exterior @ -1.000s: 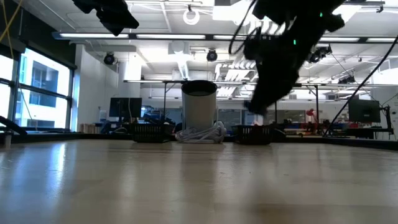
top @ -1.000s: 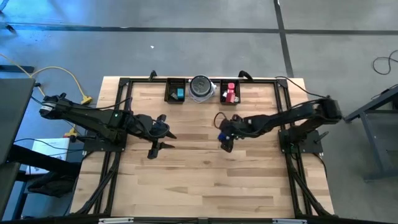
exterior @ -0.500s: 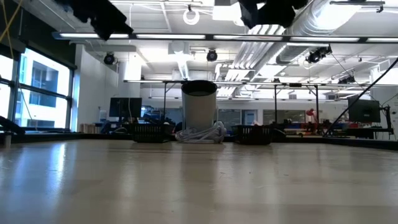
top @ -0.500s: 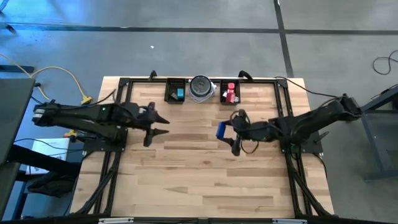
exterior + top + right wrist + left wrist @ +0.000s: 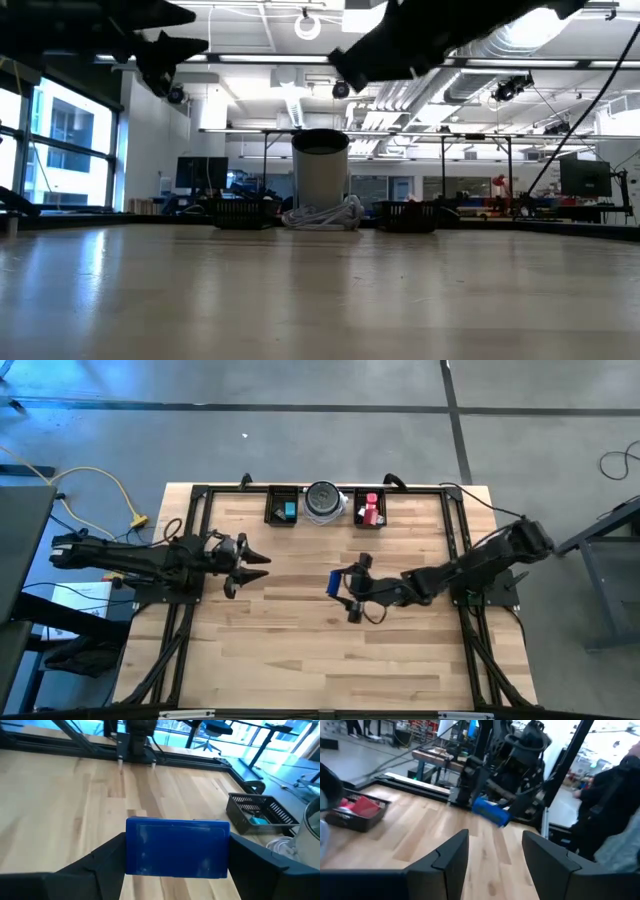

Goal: Pick & Place Office items
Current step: Put the blue timer into the left black basket

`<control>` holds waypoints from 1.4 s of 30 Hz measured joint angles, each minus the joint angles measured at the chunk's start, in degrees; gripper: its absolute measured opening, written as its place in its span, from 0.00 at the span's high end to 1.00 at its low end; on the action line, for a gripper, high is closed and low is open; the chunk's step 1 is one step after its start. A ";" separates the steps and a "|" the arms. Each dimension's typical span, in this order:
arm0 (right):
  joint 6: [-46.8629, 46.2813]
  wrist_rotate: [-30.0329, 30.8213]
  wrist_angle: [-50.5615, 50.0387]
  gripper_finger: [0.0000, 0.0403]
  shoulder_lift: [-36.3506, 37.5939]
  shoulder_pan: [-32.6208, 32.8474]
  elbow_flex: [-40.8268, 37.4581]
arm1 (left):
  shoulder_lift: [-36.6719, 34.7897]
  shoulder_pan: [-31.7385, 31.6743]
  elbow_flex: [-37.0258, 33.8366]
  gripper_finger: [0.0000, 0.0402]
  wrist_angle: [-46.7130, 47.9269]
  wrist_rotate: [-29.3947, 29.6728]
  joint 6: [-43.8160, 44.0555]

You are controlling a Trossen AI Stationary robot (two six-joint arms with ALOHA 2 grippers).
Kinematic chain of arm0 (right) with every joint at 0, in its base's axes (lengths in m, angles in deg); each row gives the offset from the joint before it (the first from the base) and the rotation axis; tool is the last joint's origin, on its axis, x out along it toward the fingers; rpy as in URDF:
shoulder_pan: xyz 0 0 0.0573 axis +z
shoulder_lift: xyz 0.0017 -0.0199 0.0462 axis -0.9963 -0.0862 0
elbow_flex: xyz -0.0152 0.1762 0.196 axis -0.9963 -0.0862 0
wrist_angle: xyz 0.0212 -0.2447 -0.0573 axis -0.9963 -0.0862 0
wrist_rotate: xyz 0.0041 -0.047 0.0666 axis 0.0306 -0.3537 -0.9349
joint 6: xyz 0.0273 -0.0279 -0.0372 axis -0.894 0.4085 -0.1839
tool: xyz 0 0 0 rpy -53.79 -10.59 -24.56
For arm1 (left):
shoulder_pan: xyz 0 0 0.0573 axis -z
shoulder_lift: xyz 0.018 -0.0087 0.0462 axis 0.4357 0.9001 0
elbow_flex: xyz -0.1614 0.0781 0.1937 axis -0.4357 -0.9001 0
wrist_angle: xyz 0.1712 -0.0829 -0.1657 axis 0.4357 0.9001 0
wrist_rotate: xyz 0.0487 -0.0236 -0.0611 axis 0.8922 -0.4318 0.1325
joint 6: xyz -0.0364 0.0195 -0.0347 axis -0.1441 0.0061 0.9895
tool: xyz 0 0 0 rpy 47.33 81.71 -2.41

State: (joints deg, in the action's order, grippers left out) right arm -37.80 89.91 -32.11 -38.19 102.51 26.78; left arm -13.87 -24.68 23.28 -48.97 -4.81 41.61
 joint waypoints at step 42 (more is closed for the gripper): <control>1.82 -12.02 -26.09 0.31 -9.97 -7.56 20.44 | 42.32 -4.94 7.36 0.55 -32.77 -9.96 31.02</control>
State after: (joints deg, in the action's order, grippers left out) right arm -35.98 77.88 -58.21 -48.16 94.95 47.22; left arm 28.44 -29.62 30.64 -81.74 -14.77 72.63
